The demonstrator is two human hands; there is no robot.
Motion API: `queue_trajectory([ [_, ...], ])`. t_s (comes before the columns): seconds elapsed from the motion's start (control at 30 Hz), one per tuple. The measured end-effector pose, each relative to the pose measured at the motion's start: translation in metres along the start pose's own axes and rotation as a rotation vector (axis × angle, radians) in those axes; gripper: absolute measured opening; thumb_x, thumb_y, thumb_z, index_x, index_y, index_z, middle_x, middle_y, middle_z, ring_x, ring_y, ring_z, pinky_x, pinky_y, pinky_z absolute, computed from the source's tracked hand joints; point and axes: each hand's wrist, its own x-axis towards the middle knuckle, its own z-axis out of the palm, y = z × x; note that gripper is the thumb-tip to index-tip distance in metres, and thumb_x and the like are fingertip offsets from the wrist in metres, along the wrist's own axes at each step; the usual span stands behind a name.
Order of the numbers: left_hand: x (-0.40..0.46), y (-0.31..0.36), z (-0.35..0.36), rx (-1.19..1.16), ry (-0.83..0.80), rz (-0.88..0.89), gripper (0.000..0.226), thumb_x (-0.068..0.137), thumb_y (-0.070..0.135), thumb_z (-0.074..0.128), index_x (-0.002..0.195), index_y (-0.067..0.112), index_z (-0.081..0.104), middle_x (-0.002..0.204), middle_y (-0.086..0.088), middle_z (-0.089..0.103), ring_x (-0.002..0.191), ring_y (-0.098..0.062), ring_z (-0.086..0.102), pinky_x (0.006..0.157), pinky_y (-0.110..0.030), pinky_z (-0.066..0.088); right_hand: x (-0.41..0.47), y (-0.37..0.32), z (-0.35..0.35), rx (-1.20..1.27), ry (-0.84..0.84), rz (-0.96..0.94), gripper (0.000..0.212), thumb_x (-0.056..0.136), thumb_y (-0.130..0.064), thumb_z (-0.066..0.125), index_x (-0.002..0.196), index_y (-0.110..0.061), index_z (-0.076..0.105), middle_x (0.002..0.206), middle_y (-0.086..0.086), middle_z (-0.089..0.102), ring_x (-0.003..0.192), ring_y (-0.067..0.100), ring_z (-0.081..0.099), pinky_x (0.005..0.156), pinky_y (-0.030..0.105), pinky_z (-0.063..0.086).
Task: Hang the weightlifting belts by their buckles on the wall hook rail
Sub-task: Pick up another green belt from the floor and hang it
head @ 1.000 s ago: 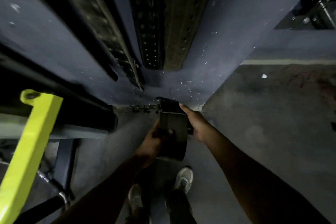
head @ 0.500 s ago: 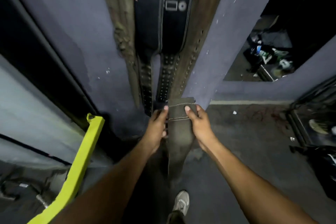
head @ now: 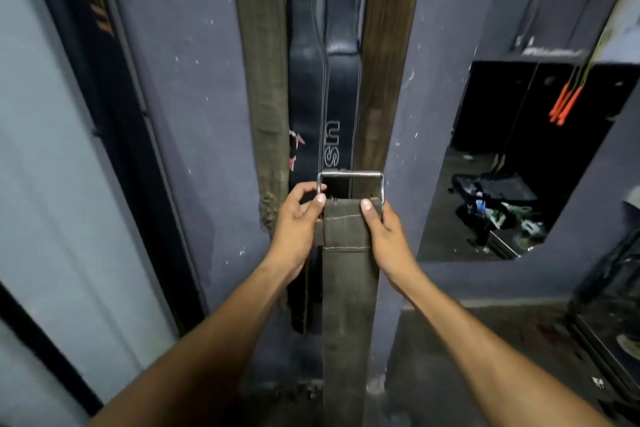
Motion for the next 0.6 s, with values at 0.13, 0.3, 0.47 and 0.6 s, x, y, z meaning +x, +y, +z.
queue_trajectory([
  [0.13, 0.013, 0.036, 0.008, 0.046, 0.004, 0.092, 0.020, 0.105, 0.026, 0.055, 0.124, 0.023, 0.060, 0.095, -0.005, 0.080, 0.086, -0.015, 0.077, 0.071, -0.029, 0.060, 0.022, -0.034, -0.002, 0.024, 0.029, -0.065, 0.026, 0.106, -0.040, 0.056, 0.114, -0.020, 0.071, 0.109, 0.001, 0.079, 0.106, 0.017, 0.075, 0.101, 0.052, 0.057],
  [0.3, 0.029, 0.070, 0.019, 0.088, 0.011, 0.163, 0.020, 0.100, 0.041, 0.060, 0.112, 0.027, 0.067, 0.096, -0.004, 0.080, 0.091, -0.016, 0.076, 0.078, -0.027, 0.059, 0.049, -0.069, -0.005, 0.074, -0.012, -0.134, 0.024, 0.106, -0.032, 0.059, 0.122, -0.017, 0.068, 0.116, 0.009, 0.076, 0.112, 0.027, 0.073, 0.103, 0.053, 0.056],
  [0.47, 0.042, 0.089, 0.029, 0.089, 0.113, 0.167, 0.025, 0.101, 0.035, 0.060, 0.091, 0.019, 0.075, 0.082, -0.003, 0.078, 0.076, -0.014, 0.075, 0.066, -0.026, 0.059, 0.063, -0.082, -0.009, 0.137, -0.085, -0.192, 0.021, 0.105, -0.023, 0.060, 0.125, -0.015, 0.064, 0.114, 0.009, 0.075, 0.108, 0.024, 0.073, 0.092, 0.038, 0.061],
  [0.6, 0.052, 0.101, 0.038, 0.073, 0.190, 0.161, 0.026, 0.100, 0.036, 0.064, 0.085, 0.017, 0.073, 0.076, -0.003, 0.077, 0.073, -0.015, 0.075, 0.067, -0.032, 0.059, 0.074, -0.091, -0.012, 0.170, -0.121, -0.246, 0.020, 0.103, -0.026, 0.063, 0.123, -0.025, 0.063, 0.113, 0.001, 0.075, 0.106, 0.018, 0.074, 0.084, 0.028, 0.061],
])
